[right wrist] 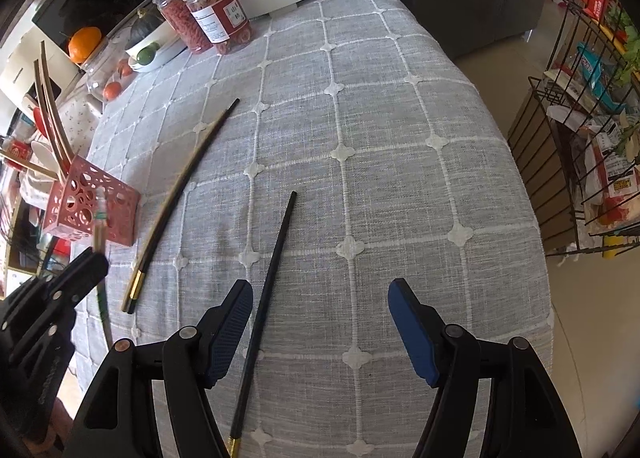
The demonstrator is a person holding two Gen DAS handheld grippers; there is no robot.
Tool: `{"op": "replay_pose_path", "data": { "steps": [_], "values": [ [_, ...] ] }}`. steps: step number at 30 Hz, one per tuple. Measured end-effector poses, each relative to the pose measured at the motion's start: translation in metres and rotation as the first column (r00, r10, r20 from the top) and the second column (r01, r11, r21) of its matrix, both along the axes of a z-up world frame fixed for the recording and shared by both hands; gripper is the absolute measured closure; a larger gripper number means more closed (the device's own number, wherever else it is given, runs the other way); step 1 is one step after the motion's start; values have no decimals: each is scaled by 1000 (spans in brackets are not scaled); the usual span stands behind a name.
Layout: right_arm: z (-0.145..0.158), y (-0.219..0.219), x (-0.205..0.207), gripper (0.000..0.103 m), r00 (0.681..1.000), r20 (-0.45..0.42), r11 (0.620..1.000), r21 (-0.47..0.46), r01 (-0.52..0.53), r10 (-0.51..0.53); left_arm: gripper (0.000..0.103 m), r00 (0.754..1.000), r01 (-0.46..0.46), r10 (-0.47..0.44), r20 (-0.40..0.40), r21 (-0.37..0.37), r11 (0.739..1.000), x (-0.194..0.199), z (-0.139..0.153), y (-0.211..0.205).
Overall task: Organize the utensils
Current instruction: 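Carry the wrapped chopsticks into the basket and open the left tool while the right tool lifts its chopstick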
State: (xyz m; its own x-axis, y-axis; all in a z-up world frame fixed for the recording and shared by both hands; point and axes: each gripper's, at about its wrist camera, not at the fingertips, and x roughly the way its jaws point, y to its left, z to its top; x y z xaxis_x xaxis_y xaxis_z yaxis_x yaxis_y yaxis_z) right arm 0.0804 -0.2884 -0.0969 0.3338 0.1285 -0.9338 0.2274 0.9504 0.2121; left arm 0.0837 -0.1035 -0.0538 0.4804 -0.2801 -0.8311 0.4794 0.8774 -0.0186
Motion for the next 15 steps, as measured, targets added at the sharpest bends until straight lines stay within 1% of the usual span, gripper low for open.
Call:
{"op": "replay_pose_path", "data": {
  "steps": [4,6,9,11,12,13,14,15],
  "values": [
    [-3,12,10,32,1000,-6,1000,-5,-11,11,97,998,-10,12,61,-33,999,-7,16,21],
    [-7,19,17,32,1000,-20,1000,-8,-16,16,97,997,-20,23,67,-49,999,-7,20,30],
    [-15,27,27,35,999,-43,1000,-15,-18,18,97,997,-35,40,62,-67,997,-6,21,41],
    [-22,32,33,44,998,-61,999,-29,-16,15,97,997,-46,50,54,-80,996,-5,21,48],
    [-26,33,37,45,997,-74,999,-39,-16,13,97,997,-48,52,52,-83,995,-6,22,52],
    [-24,36,38,48,998,-61,998,-61,-16,12,97,997,-50,55,53,-84,995,-5,22,54],
    [-25,40,41,60,998,-65,997,-76,-34,29,97,997,-52,57,54,-86,995,-6,22,55],
    [-25,44,42,62,997,-71,993,-105,-45,38,97,997,-54,58,52,-89,995,-6,22,57]
  ]
}}
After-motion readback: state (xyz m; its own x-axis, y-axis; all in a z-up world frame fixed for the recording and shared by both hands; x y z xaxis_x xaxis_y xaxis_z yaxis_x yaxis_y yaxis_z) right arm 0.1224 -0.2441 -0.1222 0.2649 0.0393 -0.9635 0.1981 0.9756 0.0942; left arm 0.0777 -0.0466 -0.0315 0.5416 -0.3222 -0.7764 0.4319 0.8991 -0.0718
